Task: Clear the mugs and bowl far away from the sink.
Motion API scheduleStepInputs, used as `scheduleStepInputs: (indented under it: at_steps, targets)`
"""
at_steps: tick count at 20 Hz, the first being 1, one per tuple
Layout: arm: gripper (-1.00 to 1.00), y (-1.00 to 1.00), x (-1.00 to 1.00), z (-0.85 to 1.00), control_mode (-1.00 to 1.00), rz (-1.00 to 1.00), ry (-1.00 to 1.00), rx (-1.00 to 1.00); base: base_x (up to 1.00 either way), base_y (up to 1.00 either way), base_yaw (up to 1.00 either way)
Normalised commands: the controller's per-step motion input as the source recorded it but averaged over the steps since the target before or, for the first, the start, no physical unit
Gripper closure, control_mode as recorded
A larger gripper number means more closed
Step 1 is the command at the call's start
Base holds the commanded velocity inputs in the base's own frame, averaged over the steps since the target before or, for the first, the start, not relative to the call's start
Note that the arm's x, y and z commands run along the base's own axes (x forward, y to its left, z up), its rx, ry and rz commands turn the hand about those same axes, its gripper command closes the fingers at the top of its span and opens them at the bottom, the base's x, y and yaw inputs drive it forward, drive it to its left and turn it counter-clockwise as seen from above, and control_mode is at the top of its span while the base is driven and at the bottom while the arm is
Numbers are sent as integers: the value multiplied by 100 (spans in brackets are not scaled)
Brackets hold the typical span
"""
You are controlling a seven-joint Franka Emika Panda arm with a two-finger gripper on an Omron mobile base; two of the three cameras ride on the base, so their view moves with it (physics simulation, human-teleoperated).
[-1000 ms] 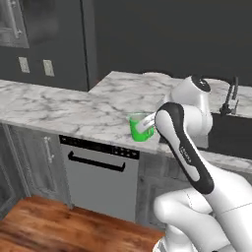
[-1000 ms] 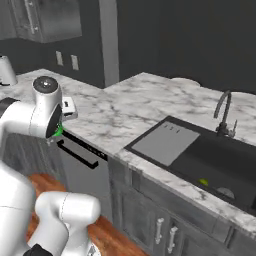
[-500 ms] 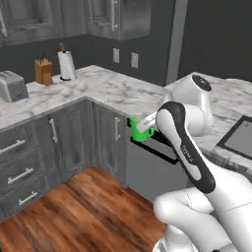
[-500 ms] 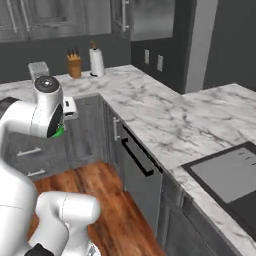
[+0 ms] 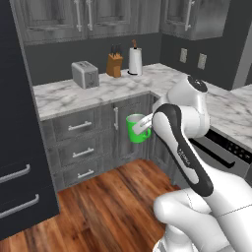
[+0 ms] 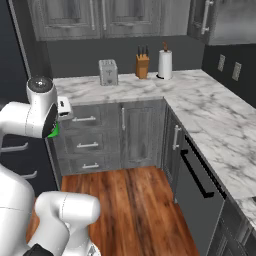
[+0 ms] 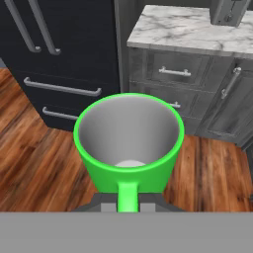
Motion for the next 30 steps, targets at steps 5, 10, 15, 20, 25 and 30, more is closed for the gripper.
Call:
scheduleStepInputs:
  at_steps: [5,10,15,20,25,30]
  targets:
    - [100,0,0,0,100,0,0,0,9,2,20]
    - [100,0,0,0,100,0,0,0,75,18,1]
    - [100,0,0,0,100,0,0,0,100,37,0]
    - [100,0,0,0,100,0,0,0,100,33,0]
    - [100,0,0,0,100,0,0,0,100,8,0]
    - [100,0,0,0,100,0,0,0,86,-12,7]
